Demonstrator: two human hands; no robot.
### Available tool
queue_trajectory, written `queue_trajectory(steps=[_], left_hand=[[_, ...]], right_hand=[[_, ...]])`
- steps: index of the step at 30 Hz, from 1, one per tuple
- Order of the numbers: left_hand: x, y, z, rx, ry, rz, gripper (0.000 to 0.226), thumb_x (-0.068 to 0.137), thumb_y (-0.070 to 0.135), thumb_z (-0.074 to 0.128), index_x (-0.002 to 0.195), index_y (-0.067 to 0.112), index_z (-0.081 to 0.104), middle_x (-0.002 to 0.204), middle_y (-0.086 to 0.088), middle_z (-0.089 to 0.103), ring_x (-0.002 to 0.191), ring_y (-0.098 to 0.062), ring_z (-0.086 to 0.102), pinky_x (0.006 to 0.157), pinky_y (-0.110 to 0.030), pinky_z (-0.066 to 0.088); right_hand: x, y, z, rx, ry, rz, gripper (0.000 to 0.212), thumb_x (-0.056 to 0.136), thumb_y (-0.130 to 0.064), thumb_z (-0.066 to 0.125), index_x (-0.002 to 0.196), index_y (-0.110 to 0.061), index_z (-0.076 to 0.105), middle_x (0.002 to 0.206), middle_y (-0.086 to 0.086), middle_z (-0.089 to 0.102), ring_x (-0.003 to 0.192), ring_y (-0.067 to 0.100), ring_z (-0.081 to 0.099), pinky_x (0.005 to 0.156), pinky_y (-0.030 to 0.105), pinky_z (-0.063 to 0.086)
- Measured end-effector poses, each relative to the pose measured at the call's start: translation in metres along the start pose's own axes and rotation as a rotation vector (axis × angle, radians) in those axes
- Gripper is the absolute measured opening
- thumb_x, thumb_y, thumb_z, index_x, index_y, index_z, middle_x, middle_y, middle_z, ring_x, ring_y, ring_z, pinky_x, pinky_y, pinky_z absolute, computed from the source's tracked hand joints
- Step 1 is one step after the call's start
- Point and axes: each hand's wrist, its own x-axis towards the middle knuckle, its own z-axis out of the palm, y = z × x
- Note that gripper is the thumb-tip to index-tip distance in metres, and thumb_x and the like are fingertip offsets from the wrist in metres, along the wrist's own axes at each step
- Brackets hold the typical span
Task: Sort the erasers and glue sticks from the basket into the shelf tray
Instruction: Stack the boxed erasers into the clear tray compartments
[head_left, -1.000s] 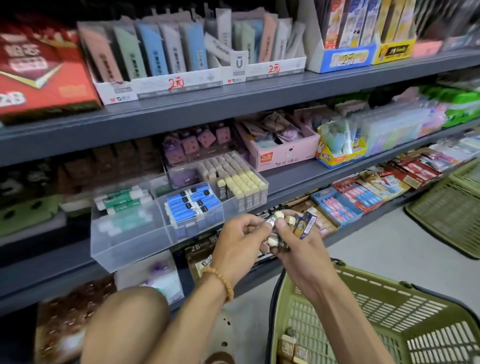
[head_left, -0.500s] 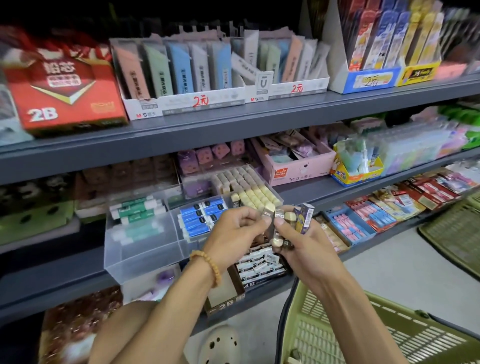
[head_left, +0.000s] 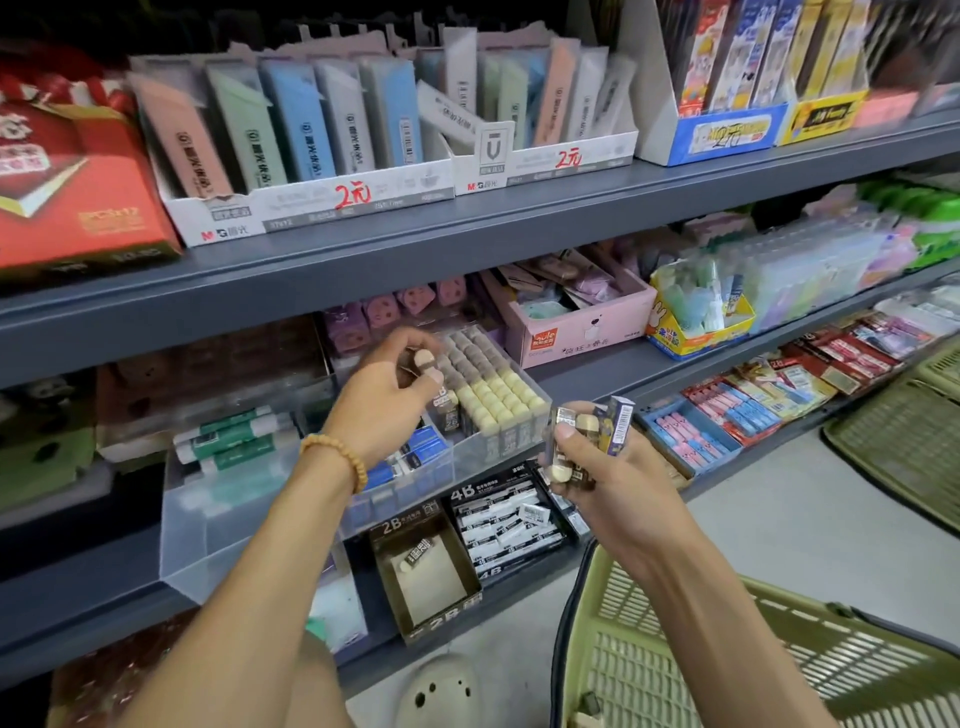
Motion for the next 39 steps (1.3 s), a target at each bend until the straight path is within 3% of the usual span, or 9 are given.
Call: queue_trajectory(steps=[2,6,10,13,15,17,21,31,39], left_hand=[[0.006,-0.001,-0.001,0.053,0.026,0.029,0.018,0.088,0.011,0.066,0.091,0.027,0.060,0.082,0.004,0.060,0.060,-0.004,0.049,0.056,-0.017,0.044],[0.020,-0.002,-0.003,0.193,-0.118,0.032,0.022,0.078,0.010,0.077,0.079,0.026,0.063,0.075,0.003,0.062,0.062,-0.010,0.053,0.062,-0.025,0.047],[0.029,0.005,-0.002,0.422,-0.168,0.074,0.021,0.073,0.017,0.081,0.073,0.027,0.063,0.074,0.010,0.062,0.066,-0.011,0.056,0.063,-0.022,0.046],[0.032,0.014,-0.006,0.432,-0.271,0.087,0.021,0.072,0.016,0.083,0.073,0.026,0.065,0.071,0.012,0.064,0.064,-0.007,0.057,0.059,-0.017,0.044],[0.033,0.017,-0.011,0.421,-0.304,0.063,0.020,0.071,0.015,0.084,0.074,0.024,0.067,0.073,0.009,0.066,0.066,-0.008,0.058,0.063,-0.021,0.049],[0.035,0.016,-0.015,0.418,-0.302,0.042,0.021,0.070,0.012,0.084,0.076,0.022,0.067,0.075,0.005,0.067,0.068,-0.012,0.060,0.069,-0.029,0.053],[0.037,0.012,-0.007,0.502,-0.293,0.089,0.023,0.070,0.011,0.083,0.075,0.025,0.065,0.073,0.007,0.065,0.068,-0.012,0.060,0.068,-0.027,0.053],[0.040,0.002,0.014,0.825,-0.312,0.217,0.027,0.070,0.030,0.080,0.072,0.029,0.053,0.075,0.016,0.057,0.075,-0.008,0.056,0.071,-0.036,0.053],[0.040,0.002,0.016,0.859,-0.322,0.220,0.032,0.069,0.040,0.082,0.075,0.028,0.053,0.078,0.013,0.056,0.076,-0.011,0.056,0.071,-0.036,0.052]], right_hand=[[0.002,0.001,-0.002,-0.004,0.002,0.013,0.008,0.096,-0.009,0.060,0.102,-0.013,0.063,0.079,0.006,0.063,0.074,0.018,0.059,0.069,0.032,0.049],[0.005,0.005,-0.004,-0.013,0.016,0.031,0.010,0.097,-0.009,0.059,0.105,-0.009,0.065,0.081,0.007,0.064,0.073,0.017,0.061,0.067,0.030,0.050],[0.008,0.005,-0.004,-0.024,0.003,0.055,0.010,0.098,-0.009,0.058,0.100,-0.009,0.067,0.081,0.007,0.066,0.075,0.018,0.062,0.069,0.032,0.051],[0.008,0.005,-0.003,-0.026,0.014,0.058,0.009,0.098,-0.010,0.058,0.098,-0.011,0.067,0.079,0.006,0.066,0.073,0.016,0.063,0.069,0.032,0.052],[0.008,0.005,-0.004,-0.021,0.012,0.054,0.010,0.098,-0.010,0.058,0.097,-0.012,0.067,0.078,0.006,0.066,0.073,0.017,0.062,0.069,0.032,0.051],[0.008,0.005,-0.004,-0.016,0.016,0.053,0.010,0.098,-0.009,0.057,0.097,-0.011,0.067,0.079,0.007,0.065,0.073,0.017,0.061,0.069,0.033,0.050],[0.009,0.008,-0.006,0.000,0.008,0.056,0.010,0.099,-0.008,0.057,0.101,-0.007,0.066,0.079,0.011,0.063,0.071,0.019,0.059,0.067,0.033,0.048],[0.009,0.011,-0.004,0.013,-0.014,0.080,0.011,0.097,-0.013,0.060,0.097,-0.004,0.067,0.073,0.006,0.062,0.064,0.014,0.061,0.059,0.027,0.051],[0.008,0.010,0.000,-0.022,-0.028,0.074,0.011,0.094,-0.017,0.064,0.098,-0.006,0.066,0.077,0.013,0.056,0.063,0.019,0.056,0.052,0.026,0.042]])
